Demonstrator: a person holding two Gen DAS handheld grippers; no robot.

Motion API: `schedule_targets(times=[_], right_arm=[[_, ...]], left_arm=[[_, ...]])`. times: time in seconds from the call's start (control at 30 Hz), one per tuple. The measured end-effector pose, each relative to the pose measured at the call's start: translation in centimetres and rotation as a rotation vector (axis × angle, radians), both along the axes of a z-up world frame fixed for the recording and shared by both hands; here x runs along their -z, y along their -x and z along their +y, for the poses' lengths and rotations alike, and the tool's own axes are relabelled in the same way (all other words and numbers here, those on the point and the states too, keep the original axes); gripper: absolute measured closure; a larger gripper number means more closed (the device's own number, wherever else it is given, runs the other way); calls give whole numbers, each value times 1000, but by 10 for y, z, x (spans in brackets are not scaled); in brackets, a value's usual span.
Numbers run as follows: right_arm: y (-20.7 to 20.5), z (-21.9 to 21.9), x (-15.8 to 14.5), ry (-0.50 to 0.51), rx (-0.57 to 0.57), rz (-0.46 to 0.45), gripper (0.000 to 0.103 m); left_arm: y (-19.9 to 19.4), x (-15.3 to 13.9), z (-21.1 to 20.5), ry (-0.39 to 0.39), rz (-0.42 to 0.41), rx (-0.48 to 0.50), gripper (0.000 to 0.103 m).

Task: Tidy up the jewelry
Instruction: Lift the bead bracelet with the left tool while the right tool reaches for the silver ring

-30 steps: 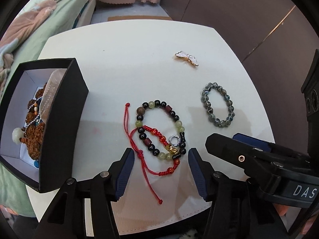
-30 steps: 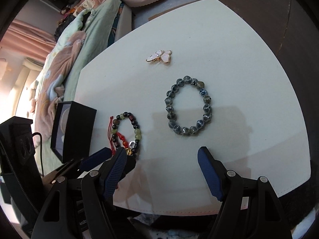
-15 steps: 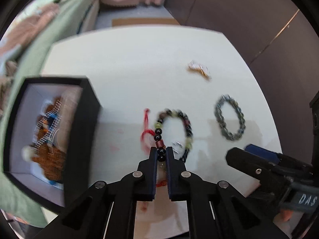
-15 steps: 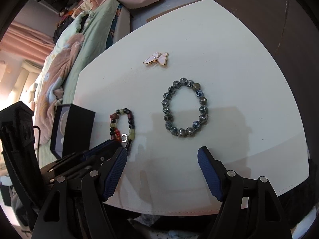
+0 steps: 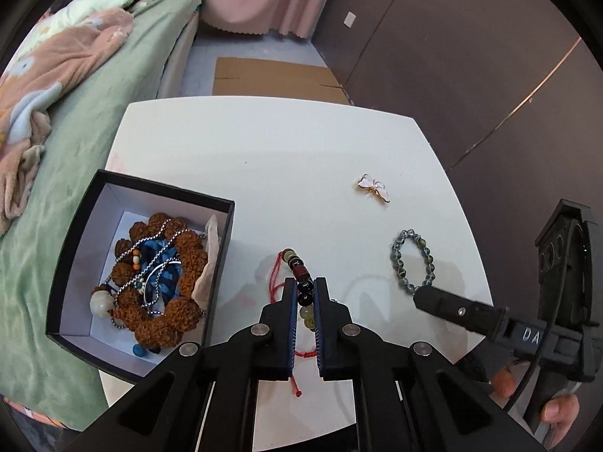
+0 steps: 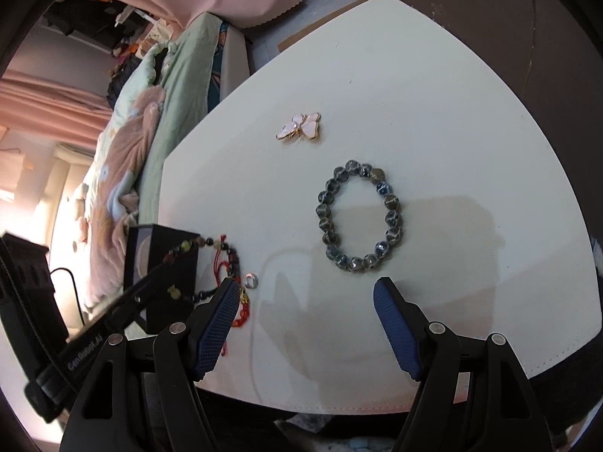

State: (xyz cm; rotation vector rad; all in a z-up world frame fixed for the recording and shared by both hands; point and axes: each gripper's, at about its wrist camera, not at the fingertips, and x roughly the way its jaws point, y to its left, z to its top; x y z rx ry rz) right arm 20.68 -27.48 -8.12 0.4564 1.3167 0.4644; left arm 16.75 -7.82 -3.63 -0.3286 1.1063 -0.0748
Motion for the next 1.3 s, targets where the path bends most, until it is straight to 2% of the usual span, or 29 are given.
schedule_targets(times=[0.17,0.43,0.57,0.77,0.83,1.0,1.1,1.2,1.3], right_arm=[[-4,-6,3,-19,20,17,29],[-2,-4,0,-45,22,2,29],[0,10,-2,-42,-8,-8,29],[5,45,-6,3,-79,-60,30],[6,56,-5,36,-99,-67,34],[7,83,-1,105,-143,-74,55],[6,91,2,163,-128,-81,66],[4,93,4,214,-109,-88,74],[6,98,1,260,-111,-115,74]], left_arm=[[6,-17,12,40,-42,-6,95],[15,-70,27,60,-158,-28,95],[20,-92,35,47,-211,-43,95],[26,-107,49,38,-243,-70,95],[29,-109,53,36,-247,-75,95],[36,-110,62,33,-250,-87,95],[40,-111,66,35,-253,-94,95],[43,-113,69,37,-255,-97,95],[46,-114,72,36,-258,-101,95]])
